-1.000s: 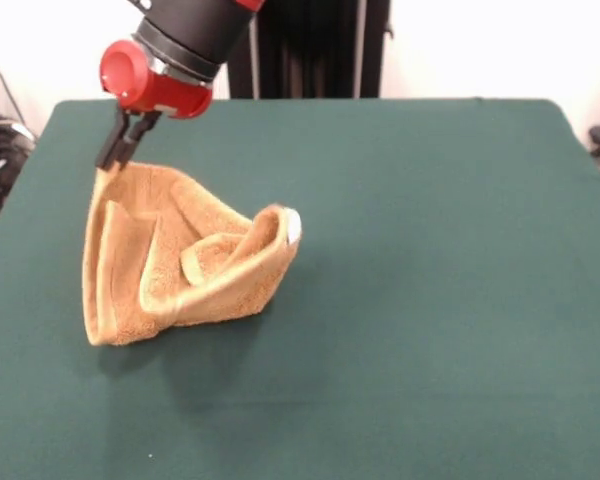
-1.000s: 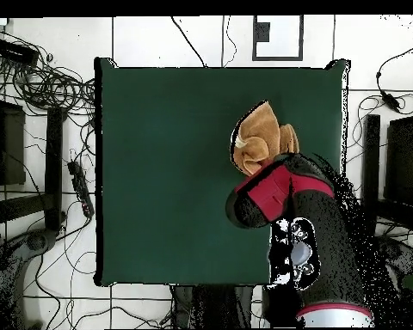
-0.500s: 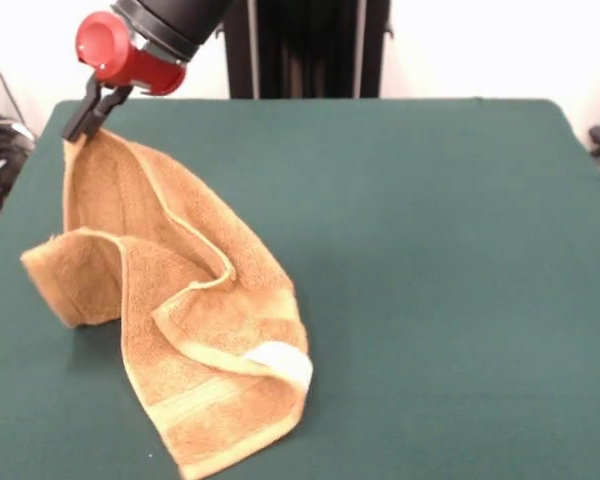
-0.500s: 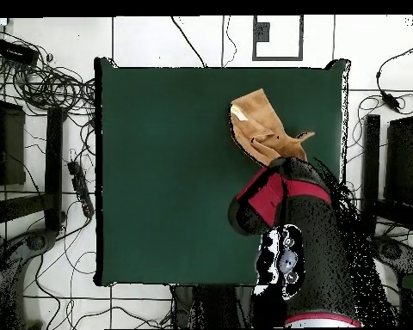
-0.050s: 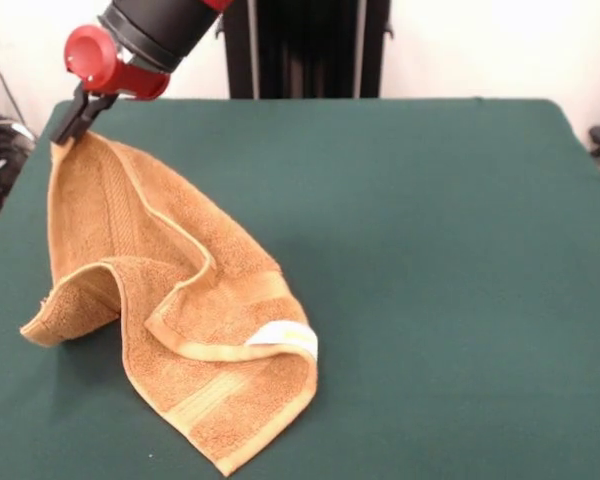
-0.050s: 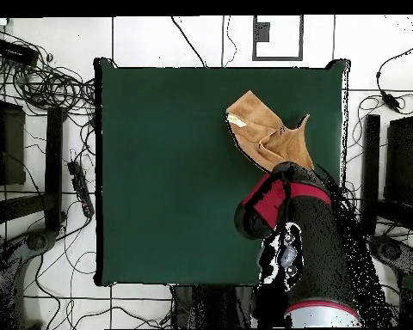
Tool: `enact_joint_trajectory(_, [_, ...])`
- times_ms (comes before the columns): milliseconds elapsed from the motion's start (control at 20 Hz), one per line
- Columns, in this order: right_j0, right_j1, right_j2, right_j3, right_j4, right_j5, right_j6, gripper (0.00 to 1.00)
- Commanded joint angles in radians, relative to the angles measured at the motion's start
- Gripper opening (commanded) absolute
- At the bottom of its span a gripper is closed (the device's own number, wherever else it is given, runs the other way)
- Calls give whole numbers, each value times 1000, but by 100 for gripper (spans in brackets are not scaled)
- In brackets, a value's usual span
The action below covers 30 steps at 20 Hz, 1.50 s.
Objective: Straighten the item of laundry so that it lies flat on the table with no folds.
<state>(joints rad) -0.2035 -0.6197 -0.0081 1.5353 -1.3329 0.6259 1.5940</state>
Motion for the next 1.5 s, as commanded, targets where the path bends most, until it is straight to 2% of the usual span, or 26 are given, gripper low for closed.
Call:
enact_joint_trajectory(50, [43, 95, 31, 53, -19, -13, -35, 0])
enact_joint_trajectory(400, [-60, 48, 113, 173, 77, -254, 70, 0])
enact_joint_trajectory(550, [-56, 35, 106, 198, 94, -323, 132, 0])
enact_joint_trajectory(750, [41, 42, -17, 188, 99, -505, 358, 0])
enact_joint_trajectory(800, [99, 65, -96, 164, 121, -589, 434, 0])
enact_joint_trajectory(850, [136, 86, -152, 148, 153, -641, 461, 0])
enact_joint_trajectory(900, [200, 129, -249, 123, 221, -722, 496, 0])
enact_joint_trajectory(1000, [252, 178, -340, 125, 350, -812, 475, 0])
enact_joint_trajectory(1050, [256, 181, -348, 136, 378, -825, 461, 0])
enact_joint_trajectory(1250, [244, 129, -329, 188, 435, -791, 405, 0])
enact_joint_trajectory(1500, [285, 93, -384, 238, 492, -786, 365, 0])
